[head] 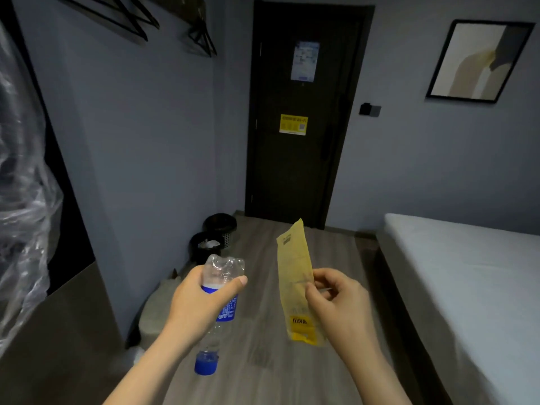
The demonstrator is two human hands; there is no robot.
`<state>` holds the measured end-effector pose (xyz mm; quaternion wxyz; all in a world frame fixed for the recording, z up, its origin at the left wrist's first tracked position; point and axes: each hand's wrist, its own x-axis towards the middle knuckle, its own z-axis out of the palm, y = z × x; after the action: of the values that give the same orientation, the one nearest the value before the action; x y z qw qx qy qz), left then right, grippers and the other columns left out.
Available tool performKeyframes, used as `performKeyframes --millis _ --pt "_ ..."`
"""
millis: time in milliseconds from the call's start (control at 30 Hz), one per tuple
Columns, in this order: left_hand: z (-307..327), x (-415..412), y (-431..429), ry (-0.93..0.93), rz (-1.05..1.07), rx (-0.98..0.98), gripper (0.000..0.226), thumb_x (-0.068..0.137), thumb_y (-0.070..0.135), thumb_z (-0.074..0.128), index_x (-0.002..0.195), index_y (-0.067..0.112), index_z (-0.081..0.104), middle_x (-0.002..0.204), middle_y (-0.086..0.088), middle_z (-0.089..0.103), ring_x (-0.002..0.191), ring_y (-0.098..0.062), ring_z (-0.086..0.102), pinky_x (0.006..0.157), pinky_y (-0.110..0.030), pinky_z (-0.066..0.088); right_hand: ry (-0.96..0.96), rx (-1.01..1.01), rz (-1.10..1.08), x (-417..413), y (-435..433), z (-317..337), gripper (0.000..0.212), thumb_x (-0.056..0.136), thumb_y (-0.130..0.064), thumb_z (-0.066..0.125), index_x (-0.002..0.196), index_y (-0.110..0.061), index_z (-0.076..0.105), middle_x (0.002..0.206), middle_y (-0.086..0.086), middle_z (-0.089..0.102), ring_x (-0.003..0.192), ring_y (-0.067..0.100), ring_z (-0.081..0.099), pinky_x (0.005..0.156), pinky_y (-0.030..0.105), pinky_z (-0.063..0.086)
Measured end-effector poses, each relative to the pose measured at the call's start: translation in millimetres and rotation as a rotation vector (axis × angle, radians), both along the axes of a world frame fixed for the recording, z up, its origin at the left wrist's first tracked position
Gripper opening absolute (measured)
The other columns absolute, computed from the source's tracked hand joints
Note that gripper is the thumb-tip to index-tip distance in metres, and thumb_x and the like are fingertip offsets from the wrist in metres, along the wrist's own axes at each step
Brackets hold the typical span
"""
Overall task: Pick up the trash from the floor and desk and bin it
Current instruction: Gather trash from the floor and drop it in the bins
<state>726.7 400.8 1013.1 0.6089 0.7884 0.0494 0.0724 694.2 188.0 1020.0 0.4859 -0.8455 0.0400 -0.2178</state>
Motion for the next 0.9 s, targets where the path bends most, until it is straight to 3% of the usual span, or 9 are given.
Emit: performKeyframes --millis 233,367,533,667,900 --pt "3 136 -22 0.02 0.058 0.012 0.031 0.068 0.041 0.08 0.088 0.029 0.059 0.082 0.007 0.066 0.07 -0.003 0.063 0.047 -0.008 0.039 0.024 -0.005 0.071 160 -23 5 0.022 0.081 -0.02 0.068 0.077 -0.041 0.064 0.079 -0.033 0.063 0.066 -0.006 0.062 0.053 0.008 0.046" --pt "-7 206 -20 0.056 0.122 -0.019 0.032 0.068 0.04 0.08 0.089 0.028 0.059 0.082 0.007 0.067 0.064 0.0 0.063 0.044 -0.007 0.04 0.072 -0.005 0.11 238 -25 -5 0.018 0.081 -0.022 0.066 0.079 -0.039 0.066 0.074 -0.025 0.066 0.061 -0.001 0.062 0.053 0.011 0.048" --pt "-28 298 -3 0.097 0.192 -0.055 0.035 0.066 0.037 0.083 0.09 0.024 0.061 0.083 0.007 0.069 0.075 -0.006 0.065 0.056 -0.019 0.043 0.16 -0.022 0.125 335 -16 -25 0.014 0.08 -0.021 0.066 0.08 -0.035 0.069 0.069 -0.02 0.067 0.061 -0.001 0.062 0.053 0.013 0.045" --pt "-51 384 24 0.13 0.216 -0.082 0.037 0.065 0.033 0.085 0.092 0.022 0.063 0.089 0.003 0.07 0.082 -0.014 0.066 0.067 -0.027 0.049 0.187 -0.029 0.121 420 2 -38 0.012 0.08 -0.022 0.066 0.08 -0.034 0.069 0.069 -0.014 0.068 0.064 0.001 0.063 0.061 0.026 0.054" --pt "-69 534 91 0.157 0.245 -0.127 0.036 0.064 0.027 0.086 0.089 0.022 0.06 0.087 -0.001 0.07 0.08 -0.019 0.068 0.072 -0.036 0.055 0.272 -0.156 0.151 571 45 -50 0.016 0.08 -0.017 0.066 0.071 -0.03 0.067 0.058 -0.01 0.063 0.059 0.004 0.058 0.056 0.025 0.047"
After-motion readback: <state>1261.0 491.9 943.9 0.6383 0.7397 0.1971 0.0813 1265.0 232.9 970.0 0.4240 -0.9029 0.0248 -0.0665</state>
